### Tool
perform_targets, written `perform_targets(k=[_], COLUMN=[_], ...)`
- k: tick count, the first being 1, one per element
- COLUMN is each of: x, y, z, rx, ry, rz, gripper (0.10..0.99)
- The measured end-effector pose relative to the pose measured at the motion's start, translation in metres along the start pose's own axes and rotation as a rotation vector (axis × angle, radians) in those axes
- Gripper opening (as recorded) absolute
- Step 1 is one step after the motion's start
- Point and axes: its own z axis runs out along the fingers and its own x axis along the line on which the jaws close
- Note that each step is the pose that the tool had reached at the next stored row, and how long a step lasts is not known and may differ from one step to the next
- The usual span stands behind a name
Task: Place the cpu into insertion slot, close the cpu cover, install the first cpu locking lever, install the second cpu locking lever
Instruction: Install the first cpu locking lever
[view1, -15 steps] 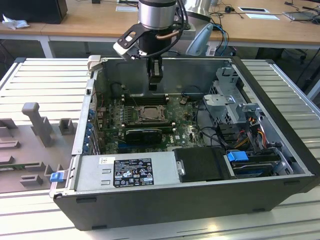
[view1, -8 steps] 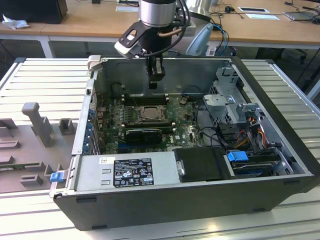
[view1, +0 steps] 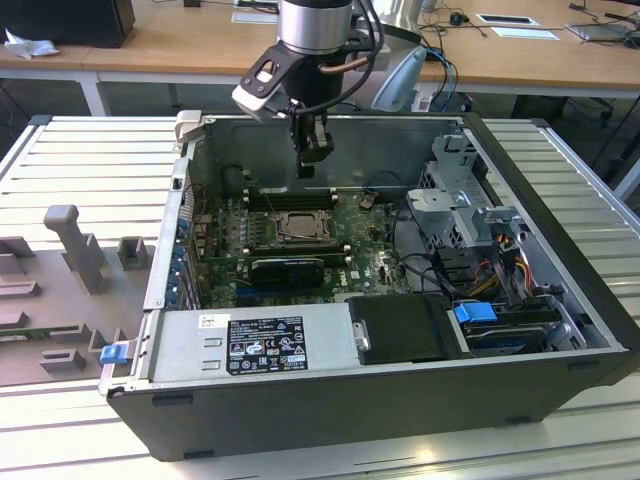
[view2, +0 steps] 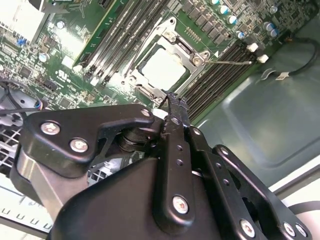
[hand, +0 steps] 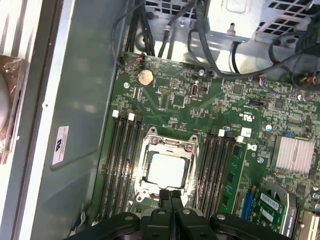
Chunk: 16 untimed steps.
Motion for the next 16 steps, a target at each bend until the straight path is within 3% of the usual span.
perform_targets(k=[16], x=[0.0], y=[-0.0002], z=[0.0], rx=[0.003], ry=[0.0008], rz=[-0.145], gripper=[0.106])
